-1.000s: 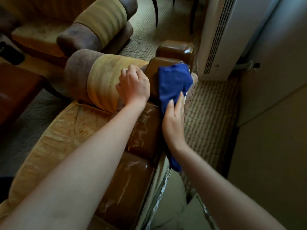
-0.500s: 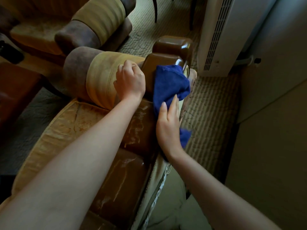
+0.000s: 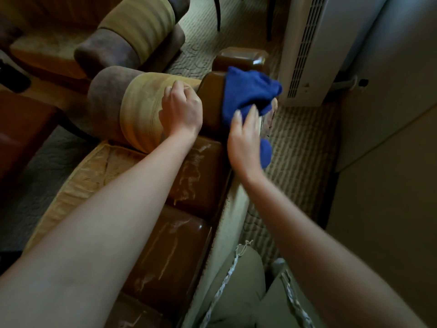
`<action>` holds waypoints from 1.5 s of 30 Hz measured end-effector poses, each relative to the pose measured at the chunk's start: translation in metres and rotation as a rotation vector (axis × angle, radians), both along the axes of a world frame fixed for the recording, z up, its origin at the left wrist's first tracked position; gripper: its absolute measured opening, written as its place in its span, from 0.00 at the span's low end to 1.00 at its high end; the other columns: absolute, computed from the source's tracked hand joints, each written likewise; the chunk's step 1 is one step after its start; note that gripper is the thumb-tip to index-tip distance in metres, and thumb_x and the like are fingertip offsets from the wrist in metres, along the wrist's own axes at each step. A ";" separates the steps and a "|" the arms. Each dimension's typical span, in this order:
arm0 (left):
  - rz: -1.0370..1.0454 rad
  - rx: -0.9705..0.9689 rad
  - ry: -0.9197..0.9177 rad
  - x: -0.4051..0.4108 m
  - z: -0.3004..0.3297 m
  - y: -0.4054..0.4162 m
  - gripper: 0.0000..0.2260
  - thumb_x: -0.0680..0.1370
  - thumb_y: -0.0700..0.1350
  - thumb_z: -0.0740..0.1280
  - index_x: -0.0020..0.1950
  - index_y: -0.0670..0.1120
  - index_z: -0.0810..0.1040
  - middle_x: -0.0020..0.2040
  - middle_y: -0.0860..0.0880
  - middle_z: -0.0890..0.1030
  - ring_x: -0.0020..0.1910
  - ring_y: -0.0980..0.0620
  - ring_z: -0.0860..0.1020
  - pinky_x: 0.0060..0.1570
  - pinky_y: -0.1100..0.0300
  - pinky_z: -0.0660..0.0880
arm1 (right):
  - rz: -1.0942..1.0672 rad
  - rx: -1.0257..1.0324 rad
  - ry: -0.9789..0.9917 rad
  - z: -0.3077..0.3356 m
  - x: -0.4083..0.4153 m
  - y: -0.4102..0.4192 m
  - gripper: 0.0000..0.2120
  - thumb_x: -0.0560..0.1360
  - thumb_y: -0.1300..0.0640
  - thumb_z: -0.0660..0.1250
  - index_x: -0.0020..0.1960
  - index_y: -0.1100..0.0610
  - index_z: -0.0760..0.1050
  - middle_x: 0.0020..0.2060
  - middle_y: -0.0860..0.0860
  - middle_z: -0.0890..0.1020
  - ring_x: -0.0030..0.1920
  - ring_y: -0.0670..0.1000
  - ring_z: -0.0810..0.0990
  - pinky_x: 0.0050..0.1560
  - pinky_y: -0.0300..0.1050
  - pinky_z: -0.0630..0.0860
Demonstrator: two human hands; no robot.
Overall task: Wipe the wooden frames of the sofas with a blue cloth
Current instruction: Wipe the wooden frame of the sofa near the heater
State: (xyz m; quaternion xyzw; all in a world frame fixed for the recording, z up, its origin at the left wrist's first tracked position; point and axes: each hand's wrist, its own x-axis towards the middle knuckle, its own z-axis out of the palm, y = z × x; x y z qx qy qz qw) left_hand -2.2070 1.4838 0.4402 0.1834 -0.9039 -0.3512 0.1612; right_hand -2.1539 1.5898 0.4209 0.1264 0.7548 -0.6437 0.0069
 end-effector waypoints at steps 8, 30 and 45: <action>0.009 0.121 0.129 0.014 0.007 0.000 0.19 0.72 0.46 0.51 0.52 0.42 0.78 0.55 0.44 0.78 0.54 0.48 0.74 0.55 0.56 0.70 | 0.126 0.016 -0.023 -0.006 0.080 -0.012 0.26 0.82 0.55 0.52 0.77 0.62 0.48 0.76 0.56 0.52 0.76 0.50 0.49 0.75 0.46 0.47; -0.166 0.261 -1.079 0.107 0.018 -0.100 0.24 0.82 0.57 0.49 0.67 0.42 0.69 0.59 0.40 0.75 0.52 0.41 0.76 0.49 0.48 0.74 | 0.758 1.223 0.476 0.018 0.008 -0.040 0.19 0.80 0.49 0.50 0.66 0.48 0.73 0.70 0.46 0.69 0.74 0.50 0.57 0.72 0.58 0.44; -0.414 0.233 -1.185 0.128 0.008 -0.121 0.25 0.77 0.32 0.56 0.72 0.51 0.65 0.48 0.40 0.76 0.33 0.50 0.71 0.30 0.61 0.68 | 1.095 1.458 0.554 0.023 0.042 -0.080 0.21 0.77 0.45 0.51 0.52 0.51 0.80 0.52 0.49 0.81 0.60 0.51 0.73 0.70 0.59 0.49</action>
